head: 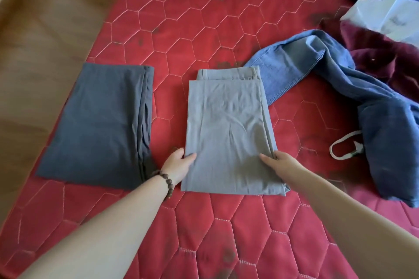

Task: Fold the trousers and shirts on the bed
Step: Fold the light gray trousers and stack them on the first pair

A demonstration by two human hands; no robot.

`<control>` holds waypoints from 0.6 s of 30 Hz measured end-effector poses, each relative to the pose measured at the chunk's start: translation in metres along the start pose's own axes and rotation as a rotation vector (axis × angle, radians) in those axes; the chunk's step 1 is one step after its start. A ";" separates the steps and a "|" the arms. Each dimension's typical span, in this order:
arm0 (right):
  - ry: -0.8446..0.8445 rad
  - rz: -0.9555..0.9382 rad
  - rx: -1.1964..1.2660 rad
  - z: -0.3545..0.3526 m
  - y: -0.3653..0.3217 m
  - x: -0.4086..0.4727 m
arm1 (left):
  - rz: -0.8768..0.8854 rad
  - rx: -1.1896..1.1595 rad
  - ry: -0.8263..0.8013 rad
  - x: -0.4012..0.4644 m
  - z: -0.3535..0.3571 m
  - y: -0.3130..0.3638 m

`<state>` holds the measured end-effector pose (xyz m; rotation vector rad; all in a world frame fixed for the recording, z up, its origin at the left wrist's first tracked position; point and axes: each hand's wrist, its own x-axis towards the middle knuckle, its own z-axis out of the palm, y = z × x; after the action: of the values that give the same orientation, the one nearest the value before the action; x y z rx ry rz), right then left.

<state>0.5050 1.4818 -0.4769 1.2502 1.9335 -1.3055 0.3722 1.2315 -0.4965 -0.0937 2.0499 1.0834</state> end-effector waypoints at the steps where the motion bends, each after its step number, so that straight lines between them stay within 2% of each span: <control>1: 0.015 -0.015 0.010 -0.002 -0.002 0.004 | 0.023 -0.003 0.019 0.006 0.000 0.001; 6: 0.062 -0.190 0.264 -0.007 -0.023 0.032 | 0.141 -0.181 0.048 0.040 0.004 0.025; 12: 0.331 -0.293 0.182 0.014 -0.033 0.057 | 0.217 0.033 0.220 0.061 0.015 0.030; 16: 0.460 -0.400 0.222 0.012 -0.037 0.056 | 0.297 0.017 0.256 0.065 0.016 0.042; 18: 0.551 -0.465 0.215 0.008 -0.044 0.058 | 0.345 -0.020 0.338 0.067 0.017 0.048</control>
<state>0.4385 1.4929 -0.5058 1.4280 2.6509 -1.5383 0.3177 1.2934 -0.5153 0.0761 2.4185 1.3736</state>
